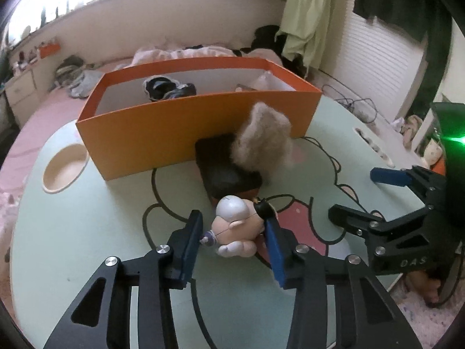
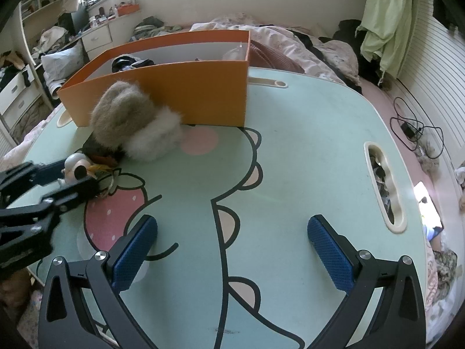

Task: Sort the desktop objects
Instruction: 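Grasp the white figurine with the left gripper while the right grasps the brown fluffy pompom, then carry the figurine and pompom over the orange box and open both grippers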

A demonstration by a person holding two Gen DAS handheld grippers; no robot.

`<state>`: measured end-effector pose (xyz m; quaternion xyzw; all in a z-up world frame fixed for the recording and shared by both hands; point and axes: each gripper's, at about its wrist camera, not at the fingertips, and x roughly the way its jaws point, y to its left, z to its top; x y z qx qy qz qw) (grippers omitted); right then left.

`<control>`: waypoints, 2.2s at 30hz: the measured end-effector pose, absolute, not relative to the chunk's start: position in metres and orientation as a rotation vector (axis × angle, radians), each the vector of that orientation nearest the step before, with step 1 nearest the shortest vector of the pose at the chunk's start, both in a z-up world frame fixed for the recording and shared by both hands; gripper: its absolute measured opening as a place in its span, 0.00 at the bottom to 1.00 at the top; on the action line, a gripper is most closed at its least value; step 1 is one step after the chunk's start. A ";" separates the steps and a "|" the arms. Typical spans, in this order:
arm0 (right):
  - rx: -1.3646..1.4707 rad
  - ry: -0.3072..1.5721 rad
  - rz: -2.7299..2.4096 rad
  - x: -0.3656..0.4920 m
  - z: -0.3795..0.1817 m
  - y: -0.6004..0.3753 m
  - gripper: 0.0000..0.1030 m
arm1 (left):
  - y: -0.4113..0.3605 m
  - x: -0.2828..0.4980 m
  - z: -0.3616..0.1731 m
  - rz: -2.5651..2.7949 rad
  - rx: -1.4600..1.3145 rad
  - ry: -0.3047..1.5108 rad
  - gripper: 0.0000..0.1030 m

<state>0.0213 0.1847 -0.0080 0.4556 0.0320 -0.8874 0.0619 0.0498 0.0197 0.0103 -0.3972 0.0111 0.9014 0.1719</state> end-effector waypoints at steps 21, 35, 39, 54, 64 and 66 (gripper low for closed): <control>1.286 -0.112 -2.558 -0.028 0.032 0.117 0.59 | 0.013 0.072 0.007 2.591 -1.061 -0.009 0.39; 1.132 -0.074 -2.644 0.012 0.050 0.146 0.25 | -0.001 0.065 0.027 2.580 -1.016 -0.095 0.39; 1.070 -0.042 -2.691 0.012 0.065 0.150 0.25 | -0.007 0.057 0.053 2.627 -0.934 -0.105 0.39; 1.086 -0.012 -2.770 -0.081 0.090 0.142 0.26 | 0.004 -0.053 0.113 2.803 -0.846 -0.033 0.39; 1.208 -0.092 -2.756 -0.101 0.069 0.148 0.45 | -0.007 -0.056 0.091 2.858 -0.883 0.001 0.81; 1.193 -0.115 -2.773 -0.094 0.069 0.154 0.64 | -0.010 -0.050 0.094 2.861 -0.871 0.000 0.87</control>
